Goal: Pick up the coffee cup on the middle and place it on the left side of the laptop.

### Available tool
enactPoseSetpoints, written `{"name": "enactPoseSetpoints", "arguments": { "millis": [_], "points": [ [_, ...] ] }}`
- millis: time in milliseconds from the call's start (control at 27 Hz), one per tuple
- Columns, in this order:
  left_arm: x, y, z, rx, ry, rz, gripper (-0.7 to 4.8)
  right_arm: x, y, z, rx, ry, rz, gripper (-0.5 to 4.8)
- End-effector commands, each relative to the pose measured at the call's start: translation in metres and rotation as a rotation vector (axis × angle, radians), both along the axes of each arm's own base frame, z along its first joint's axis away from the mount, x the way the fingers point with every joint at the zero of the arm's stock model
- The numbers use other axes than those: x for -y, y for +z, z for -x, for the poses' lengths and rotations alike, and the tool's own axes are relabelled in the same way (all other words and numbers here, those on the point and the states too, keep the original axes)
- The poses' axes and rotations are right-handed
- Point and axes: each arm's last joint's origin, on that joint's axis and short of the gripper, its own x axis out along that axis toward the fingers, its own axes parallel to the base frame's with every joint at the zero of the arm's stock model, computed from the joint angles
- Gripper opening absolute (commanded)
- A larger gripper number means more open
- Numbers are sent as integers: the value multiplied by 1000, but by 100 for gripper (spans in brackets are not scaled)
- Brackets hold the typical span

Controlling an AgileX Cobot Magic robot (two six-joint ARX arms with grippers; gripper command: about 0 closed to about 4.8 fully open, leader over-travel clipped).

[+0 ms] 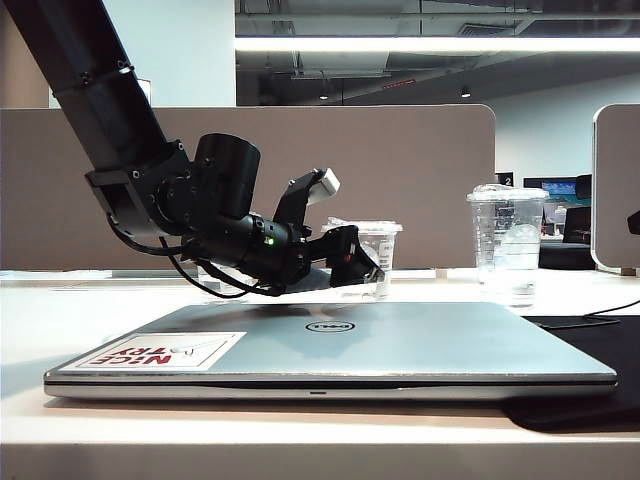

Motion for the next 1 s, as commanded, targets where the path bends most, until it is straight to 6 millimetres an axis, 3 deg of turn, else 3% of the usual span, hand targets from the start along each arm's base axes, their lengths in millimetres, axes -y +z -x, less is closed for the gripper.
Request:
{"name": "enactPoseSetpoints", "arguments": {
  "millis": [37, 999],
  "points": [
    [1, -2, -2, 33, -5, 5, 479, 0, 0, 0, 14, 2, -6, -5],
    [15, 2, -22, 72, -10, 41, 479, 0, 0, 0, 14, 2, -6, -5]
  ]
}}
